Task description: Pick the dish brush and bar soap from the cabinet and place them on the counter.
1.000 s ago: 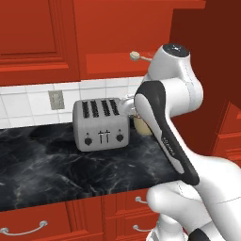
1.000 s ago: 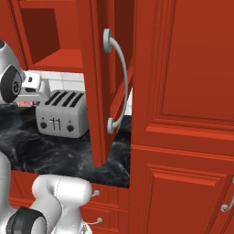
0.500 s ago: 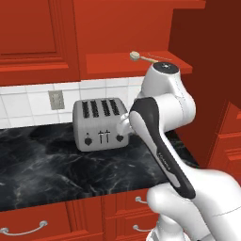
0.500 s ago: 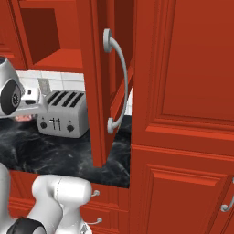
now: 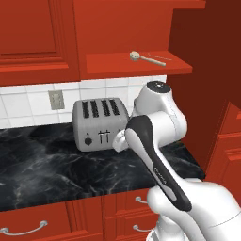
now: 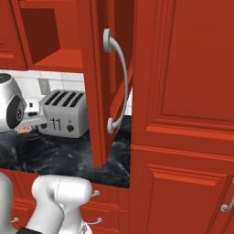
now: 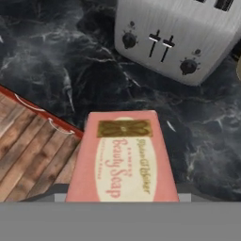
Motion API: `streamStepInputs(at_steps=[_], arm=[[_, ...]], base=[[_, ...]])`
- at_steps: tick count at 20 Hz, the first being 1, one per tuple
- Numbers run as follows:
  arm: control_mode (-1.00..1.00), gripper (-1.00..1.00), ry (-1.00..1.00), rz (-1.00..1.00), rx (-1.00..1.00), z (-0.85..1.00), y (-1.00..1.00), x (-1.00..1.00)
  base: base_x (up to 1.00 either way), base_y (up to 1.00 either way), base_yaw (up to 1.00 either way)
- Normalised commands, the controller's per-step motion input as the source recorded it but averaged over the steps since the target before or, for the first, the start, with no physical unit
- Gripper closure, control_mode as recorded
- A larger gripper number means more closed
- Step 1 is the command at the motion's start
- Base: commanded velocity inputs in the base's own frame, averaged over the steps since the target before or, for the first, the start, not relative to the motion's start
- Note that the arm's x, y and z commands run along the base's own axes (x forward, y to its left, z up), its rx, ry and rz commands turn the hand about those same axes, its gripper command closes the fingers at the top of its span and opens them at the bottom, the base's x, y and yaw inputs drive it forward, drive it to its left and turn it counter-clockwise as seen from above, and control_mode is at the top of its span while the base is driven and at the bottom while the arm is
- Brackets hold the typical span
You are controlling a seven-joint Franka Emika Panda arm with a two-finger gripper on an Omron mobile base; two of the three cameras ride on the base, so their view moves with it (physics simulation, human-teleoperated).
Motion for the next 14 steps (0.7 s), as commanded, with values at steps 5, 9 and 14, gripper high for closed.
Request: streamStepInputs(at_steps=[5, 9, 14], arm=[[-1.00, 1.00, 0.00, 0.10, 0.00, -0.51, 0.08, 0.00], [-1.00, 1.00, 0.00, 0.08, -0.02, -0.52, 0.11, 0.00], [-1.00, 1.00, -0.02, 0.06, 0.00, -0.38, 0.07, 0.15]], base=[[0.00, 0.00, 0.00], [0.00, 0.00, 0.00], [0.00, 0.00, 0.00]])
